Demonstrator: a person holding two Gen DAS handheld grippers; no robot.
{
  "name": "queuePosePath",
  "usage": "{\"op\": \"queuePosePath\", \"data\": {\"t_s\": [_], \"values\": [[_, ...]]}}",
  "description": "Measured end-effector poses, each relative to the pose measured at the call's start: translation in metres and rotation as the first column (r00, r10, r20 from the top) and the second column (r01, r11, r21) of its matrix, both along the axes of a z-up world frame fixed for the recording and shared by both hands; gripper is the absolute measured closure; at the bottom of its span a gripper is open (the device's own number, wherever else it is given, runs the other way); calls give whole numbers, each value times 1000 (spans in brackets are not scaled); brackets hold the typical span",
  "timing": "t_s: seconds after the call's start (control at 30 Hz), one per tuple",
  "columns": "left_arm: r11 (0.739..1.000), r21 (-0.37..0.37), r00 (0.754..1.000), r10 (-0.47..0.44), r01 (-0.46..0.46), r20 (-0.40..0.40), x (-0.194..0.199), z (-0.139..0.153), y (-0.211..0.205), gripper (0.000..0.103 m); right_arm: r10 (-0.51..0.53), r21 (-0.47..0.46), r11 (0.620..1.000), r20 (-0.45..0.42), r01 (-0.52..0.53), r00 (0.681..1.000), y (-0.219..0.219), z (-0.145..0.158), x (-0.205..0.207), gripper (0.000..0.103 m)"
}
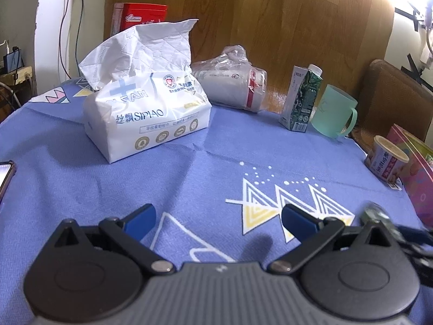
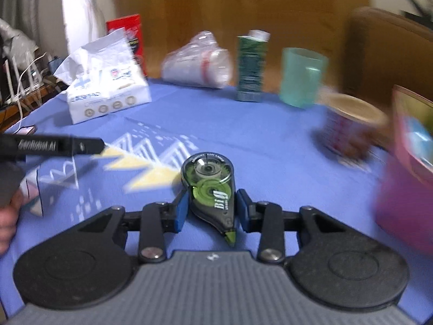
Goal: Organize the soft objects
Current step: 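Grasp the green correction tape with the right tool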
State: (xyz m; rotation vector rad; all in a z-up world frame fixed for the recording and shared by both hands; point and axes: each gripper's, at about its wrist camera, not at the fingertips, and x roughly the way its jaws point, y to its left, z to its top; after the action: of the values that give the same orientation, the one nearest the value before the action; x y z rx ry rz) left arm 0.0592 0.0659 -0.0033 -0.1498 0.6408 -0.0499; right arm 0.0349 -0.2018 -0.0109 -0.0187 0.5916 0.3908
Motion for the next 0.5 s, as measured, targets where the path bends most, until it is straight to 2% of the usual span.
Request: {"op": "queuePosePath", "data": {"t_s": [0.13,0.17,0.23,0.3,0.43,0.5], "values": [[996,66,998,-54,54,-15,2,2,-19,1,-118,-10,993,43,118,992,-37,-7,-45,62],[994,60,996,-89,90,-13,2,3,-28,1,-147,3,989,51,147,988,-45,-10,-56,62],[980,-25,980,-196,195,-36,11,7,-50,1,-200,35,979,53,198,978,-57,-13,-67,62],[955,-69,955,-293,289,-43,21,11,-79,1,-234,55,971,54,231,971,-61,-15,-72,62],[907,-5,907,-420,420,-11,20,9,-135,1,-242,31,970,74,241,967,-55,-17,-70,62],[897,64,899,-437,438,-24,14,0,-148,4,-241,18,970,79,241,967,-52,-17,-66,62]]}}
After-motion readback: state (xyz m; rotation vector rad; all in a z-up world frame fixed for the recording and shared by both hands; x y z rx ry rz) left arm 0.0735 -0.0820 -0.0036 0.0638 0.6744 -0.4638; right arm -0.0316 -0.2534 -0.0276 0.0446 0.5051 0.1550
